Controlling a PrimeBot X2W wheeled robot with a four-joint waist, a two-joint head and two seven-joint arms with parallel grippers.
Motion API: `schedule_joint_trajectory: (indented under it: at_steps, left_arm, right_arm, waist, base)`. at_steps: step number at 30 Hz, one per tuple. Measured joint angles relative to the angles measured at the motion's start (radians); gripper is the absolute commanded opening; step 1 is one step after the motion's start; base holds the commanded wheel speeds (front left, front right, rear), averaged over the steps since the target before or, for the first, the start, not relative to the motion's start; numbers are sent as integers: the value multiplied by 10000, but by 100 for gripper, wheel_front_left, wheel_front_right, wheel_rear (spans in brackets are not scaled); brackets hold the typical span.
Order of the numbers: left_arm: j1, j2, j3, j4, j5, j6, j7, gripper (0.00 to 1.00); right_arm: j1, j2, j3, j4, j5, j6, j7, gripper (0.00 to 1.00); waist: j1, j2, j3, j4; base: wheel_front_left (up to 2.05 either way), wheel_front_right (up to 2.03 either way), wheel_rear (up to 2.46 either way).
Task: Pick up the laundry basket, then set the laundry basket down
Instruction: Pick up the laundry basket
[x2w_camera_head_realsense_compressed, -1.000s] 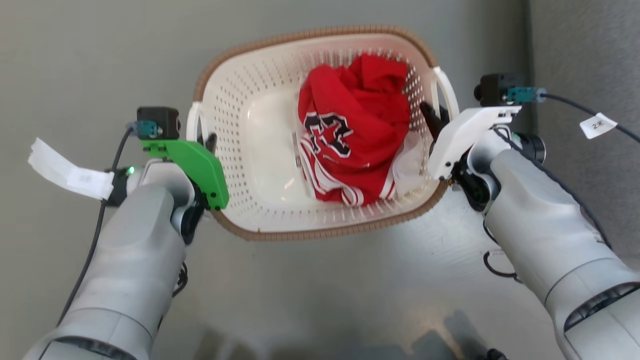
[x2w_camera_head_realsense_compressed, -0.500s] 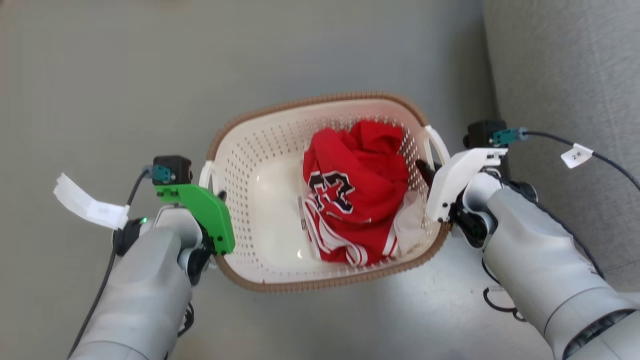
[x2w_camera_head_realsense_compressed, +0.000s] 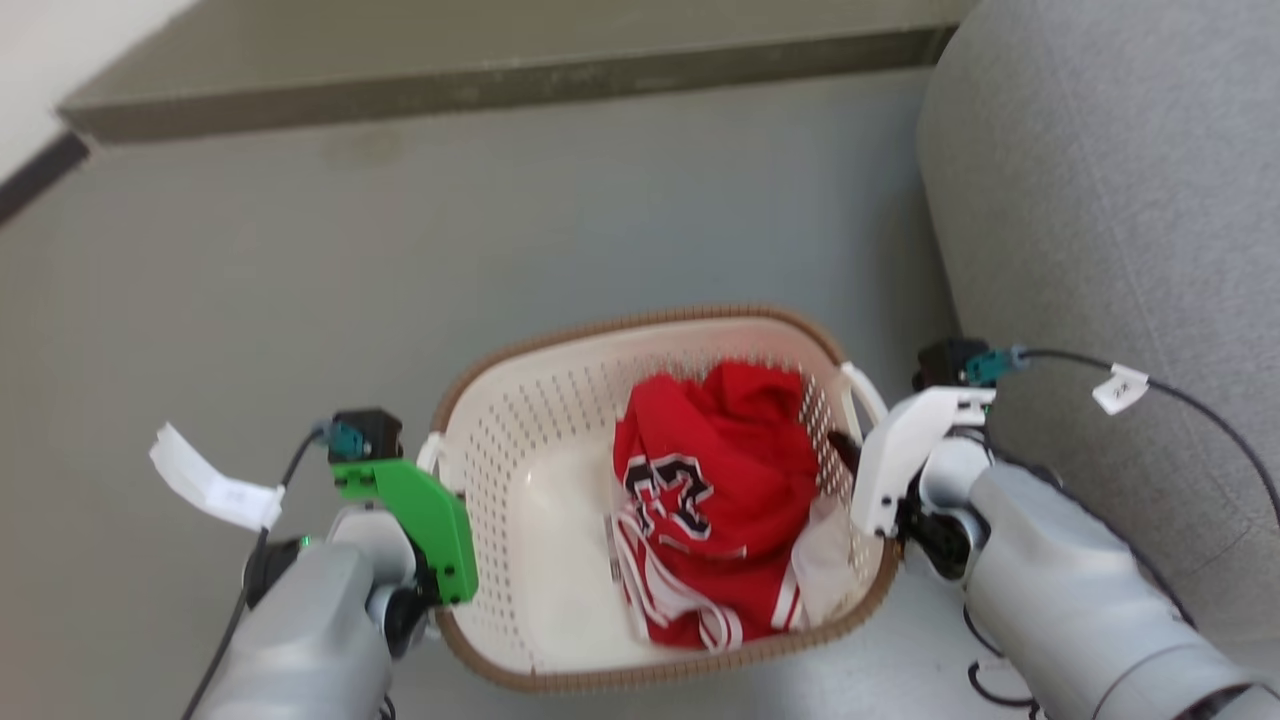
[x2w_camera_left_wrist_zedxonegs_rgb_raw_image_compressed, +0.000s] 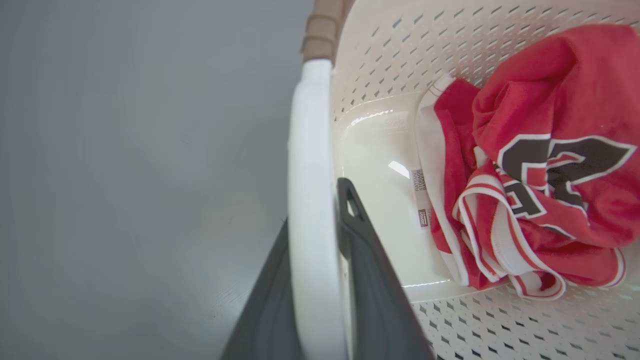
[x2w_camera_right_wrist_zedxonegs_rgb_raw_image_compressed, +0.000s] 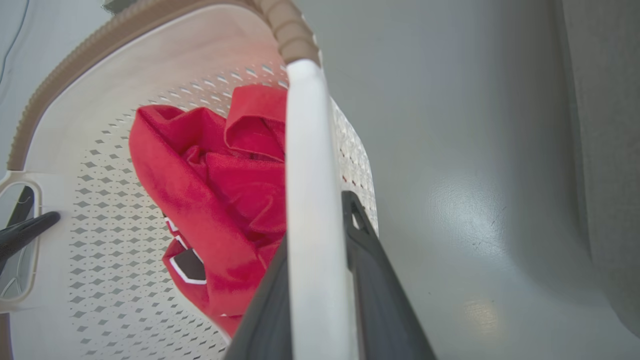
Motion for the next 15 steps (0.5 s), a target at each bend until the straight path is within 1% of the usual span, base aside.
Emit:
schedule_joint_trajectory:
  at_steps: [9, 15]
  left_arm:
    - [862, -2, -226, 125, -284, 0, 240, 0]
    - [993, 4, -316, 127, -495, 0, 449, 0]
  right_arm:
    - [877, 8, 401, -2, 405, -2, 366, 0]
    - [1038, 10, 573, -13, 518, -4, 539, 0]
  waist:
    - [0, 0, -1152, -29]
    - [0, 0, -1855, -51]
  base:
    - [0, 0, 0]
    - [0, 0, 0]
